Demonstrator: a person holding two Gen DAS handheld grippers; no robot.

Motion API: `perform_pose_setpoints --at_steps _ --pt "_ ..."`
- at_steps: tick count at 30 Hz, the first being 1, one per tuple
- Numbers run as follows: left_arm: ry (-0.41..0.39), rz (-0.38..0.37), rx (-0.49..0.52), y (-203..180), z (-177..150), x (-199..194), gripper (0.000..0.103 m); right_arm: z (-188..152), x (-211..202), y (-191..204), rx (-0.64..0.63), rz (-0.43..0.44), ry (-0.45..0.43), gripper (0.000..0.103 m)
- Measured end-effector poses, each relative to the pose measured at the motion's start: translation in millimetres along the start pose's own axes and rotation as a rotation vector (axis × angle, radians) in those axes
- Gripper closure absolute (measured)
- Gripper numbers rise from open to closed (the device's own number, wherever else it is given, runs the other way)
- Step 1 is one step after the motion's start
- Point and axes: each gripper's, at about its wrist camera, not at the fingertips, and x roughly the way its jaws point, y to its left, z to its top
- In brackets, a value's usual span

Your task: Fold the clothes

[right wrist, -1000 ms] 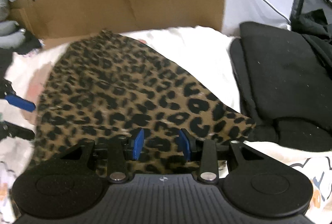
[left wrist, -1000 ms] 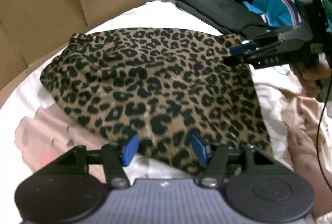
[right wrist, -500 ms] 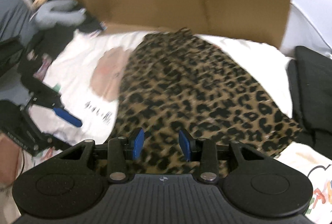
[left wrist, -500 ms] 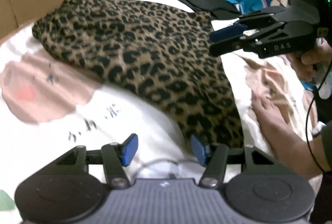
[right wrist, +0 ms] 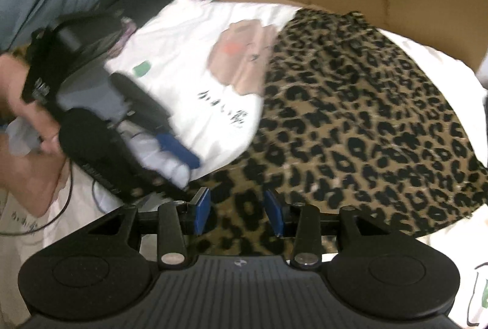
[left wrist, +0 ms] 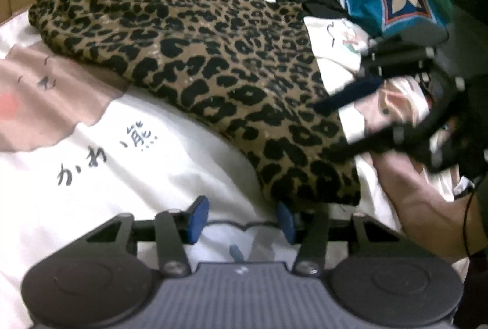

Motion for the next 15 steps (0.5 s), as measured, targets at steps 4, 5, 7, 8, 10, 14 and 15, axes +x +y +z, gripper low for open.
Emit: perform_pose_setpoints --at_steps 4,5,7,8,10,14,15 --pt "-0.034 -0.034 -0.095 9 4 -6 0.051 -2 4 15 -0.038 0.019 0.015 0.055" --pt "-0.041 -0.042 -0.115 11 5 -8 0.051 -3 5 18 -0.047 0.021 0.018 0.054" --pt "-0.056 -0.058 -0.153 14 7 -10 0.051 -4 6 23 -0.076 0.007 0.019 0.050" --pt "-0.063 -0.066 -0.173 16 8 -11 0.051 -4 6 26 -0.087 -0.005 0.018 0.049" --pt "-0.077 -0.084 -0.201 17 10 -12 0.051 -5 5 28 -0.096 -0.021 0.015 0.049" --pt "-0.097 -0.135 -0.239 16 15 -13 0.051 -7 1 27 -0.107 -0.054 0.003 0.050" --pt "-0.098 -0.141 -0.245 16 15 -12 0.051 -7 0 25 -0.105 -0.061 0.002 0.051"
